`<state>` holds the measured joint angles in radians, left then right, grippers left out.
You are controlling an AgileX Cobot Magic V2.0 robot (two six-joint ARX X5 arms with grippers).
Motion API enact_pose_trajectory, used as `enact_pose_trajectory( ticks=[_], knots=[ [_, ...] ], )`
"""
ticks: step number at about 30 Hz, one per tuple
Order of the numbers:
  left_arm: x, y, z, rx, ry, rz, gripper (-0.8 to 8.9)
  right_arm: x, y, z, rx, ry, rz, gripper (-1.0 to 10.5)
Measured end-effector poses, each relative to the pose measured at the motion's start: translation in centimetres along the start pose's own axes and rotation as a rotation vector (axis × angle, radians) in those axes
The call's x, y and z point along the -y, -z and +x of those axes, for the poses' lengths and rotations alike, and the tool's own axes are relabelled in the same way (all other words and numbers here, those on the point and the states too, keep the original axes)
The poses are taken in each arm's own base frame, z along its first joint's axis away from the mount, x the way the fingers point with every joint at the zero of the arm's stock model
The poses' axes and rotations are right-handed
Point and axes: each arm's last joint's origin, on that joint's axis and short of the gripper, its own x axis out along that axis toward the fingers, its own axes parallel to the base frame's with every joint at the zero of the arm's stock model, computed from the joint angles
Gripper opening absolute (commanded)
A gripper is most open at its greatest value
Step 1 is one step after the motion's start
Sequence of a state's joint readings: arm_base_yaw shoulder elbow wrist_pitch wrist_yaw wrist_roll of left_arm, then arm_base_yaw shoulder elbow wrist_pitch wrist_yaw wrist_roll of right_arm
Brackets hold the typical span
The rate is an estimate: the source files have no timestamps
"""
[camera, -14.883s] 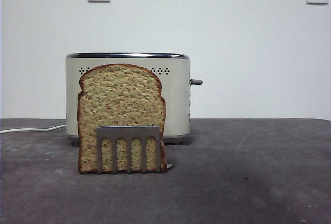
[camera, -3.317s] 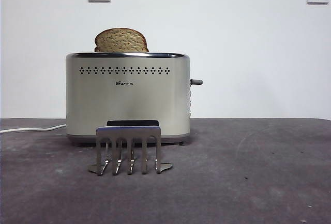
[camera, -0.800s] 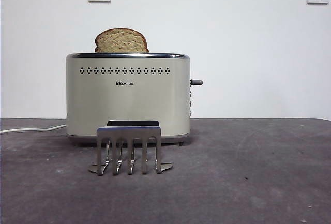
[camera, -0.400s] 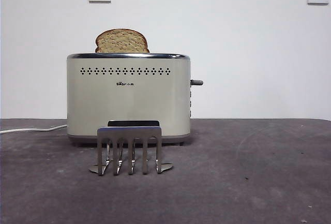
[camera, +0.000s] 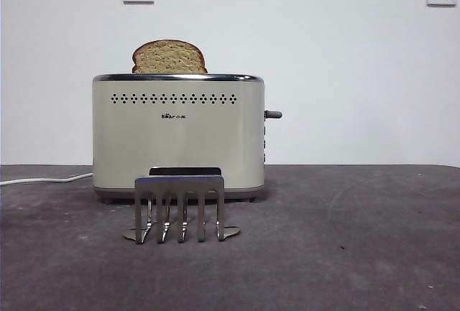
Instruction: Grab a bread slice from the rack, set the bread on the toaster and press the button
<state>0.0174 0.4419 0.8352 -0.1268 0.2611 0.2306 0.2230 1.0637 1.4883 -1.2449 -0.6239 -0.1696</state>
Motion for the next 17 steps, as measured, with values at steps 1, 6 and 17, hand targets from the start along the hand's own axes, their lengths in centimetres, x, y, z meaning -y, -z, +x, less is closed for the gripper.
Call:
enact_pose_trajectory(
  ticks=[1,6,17],
  knots=[
    [0.3,1.3,-0.1,-0.007,0.001,-0.008,-0.01,0.0,0.0,0.0,0.0,0.0,0.0,0.0],
    [2.0,7.8,-0.7,-0.081,-0.002,-0.042,-0.01,0.0,0.0,0.0,0.0,0.0,0.0,0.0],
    [4.4,17.0,-2.8,-0.199,-0.104,-0.148,-0.01,0.0,0.0,0.0,0.0,0.0,0.0,0.0]
  ],
)
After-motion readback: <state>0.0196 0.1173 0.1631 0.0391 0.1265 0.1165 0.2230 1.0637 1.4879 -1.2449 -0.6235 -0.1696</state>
